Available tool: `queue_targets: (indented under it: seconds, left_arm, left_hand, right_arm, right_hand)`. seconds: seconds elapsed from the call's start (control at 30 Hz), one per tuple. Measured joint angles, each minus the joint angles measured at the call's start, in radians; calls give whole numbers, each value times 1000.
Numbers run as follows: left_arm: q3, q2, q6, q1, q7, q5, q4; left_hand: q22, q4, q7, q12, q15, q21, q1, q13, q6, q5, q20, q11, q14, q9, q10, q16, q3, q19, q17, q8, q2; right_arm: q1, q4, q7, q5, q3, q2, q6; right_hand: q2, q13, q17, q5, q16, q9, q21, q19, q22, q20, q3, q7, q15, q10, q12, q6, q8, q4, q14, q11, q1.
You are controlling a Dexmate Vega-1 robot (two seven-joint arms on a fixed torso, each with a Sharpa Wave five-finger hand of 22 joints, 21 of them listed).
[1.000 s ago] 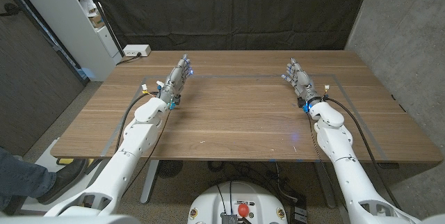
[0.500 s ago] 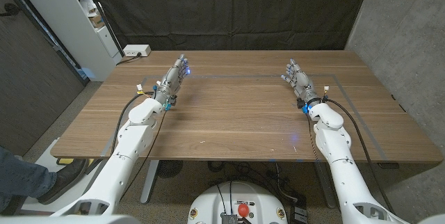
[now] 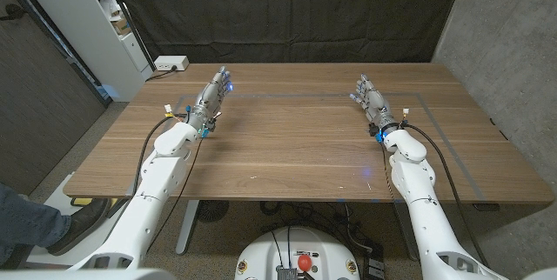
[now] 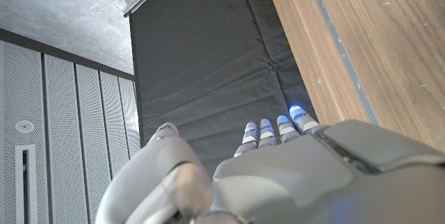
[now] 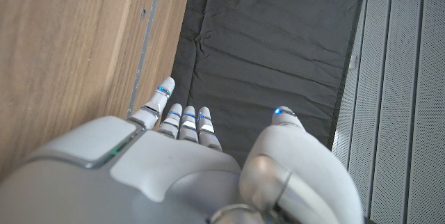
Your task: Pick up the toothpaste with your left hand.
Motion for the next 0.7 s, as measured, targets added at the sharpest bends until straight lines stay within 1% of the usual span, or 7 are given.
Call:
queue_targets:
  seconds: [0.03,0.27,0.33,0.4,0.5,0.57,0.7]
  left_arm:
    - [-1,2,-1,-1,-1,1,1]
    - [-12,11,-9,-10,-11,12,10]
    - [-16,12,-15,-12,-15,13,15]
    - [-19,13,-17,-13,-17,13,19]
    - [-23,15,-19,-13,-18,13,23]
    - [-27,18,-19,-13,-18,13,27]
    - [-37,22,-33,-13,-26,15,32]
  left_hand:
    - [0,0,0,0,-2,0,3,-1,0,0,0,-2,2,0,2,0,0,0,0,0,3]
    - [0,0,-2,0,-7,-4,5,-1,9,0,0,-4,7,0,4,0,0,0,0,0,5]
    - [0,0,-7,0,-3,-4,9,-1,14,0,0,-7,11,0,8,0,0,0,0,0,9]
    - [0,0,-3,0,-1,-4,9,-1,19,0,0,-4,13,0,14,0,0,0,0,0,9]
    - [0,-3,-2,0,-7,-4,9,-1,20,0,7,-4,19,0,14,4,3,-4,0,0,9]
    - [0,-3,-5,8,-7,-4,9,-1,23,0,7,-9,18,0,20,4,3,-4,0,0,9]
    - [0,-5,-2,8,-12,-11,13,-1,31,0,7,-9,24,0,20,4,1,-4,0,0,13]
  right_arm:
    - [0,0,0,-1,0,1,0]
    - [4,7,-2,-11,1,9,7]
    - [6,14,-8,-16,1,14,18]
    - [9,20,-13,-20,1,19,33]
    - [10,23,-20,-24,1,21,48]
    - [10,23,-25,-28,1,21,61]
    - [19,42,-32,-34,-3,30,72]
  right_hand:
    - [0,0,-1,0,0,-1,-1,0,0,0,0,0,0,4,0,0,0,0,0,-4,0]
    - [0,0,-5,0,0,-8,-1,0,0,0,0,0,-4,7,0,0,0,0,4,0,0]
    - [0,0,-7,0,0,-9,-9,1,0,-1,4,-2,-8,13,0,2,0,-4,8,-5,0]
    - [5,0,-10,4,4,-14,-9,7,0,-7,4,-8,-15,20,0,8,0,-4,15,-8,5]
    - [5,0,-14,4,4,-18,-9,18,0,-11,4,-7,-16,23,0,7,0,-4,16,-5,5]
    - [5,0,-15,4,4,-19,-9,18,0,-11,4,-11,-16,23,0,11,0,-4,16,-5,5]
    - [5,0,-15,4,4,-21,-16,18,0,-11,4,-13,-16,23,0,13,0,-4,16,-5,5]
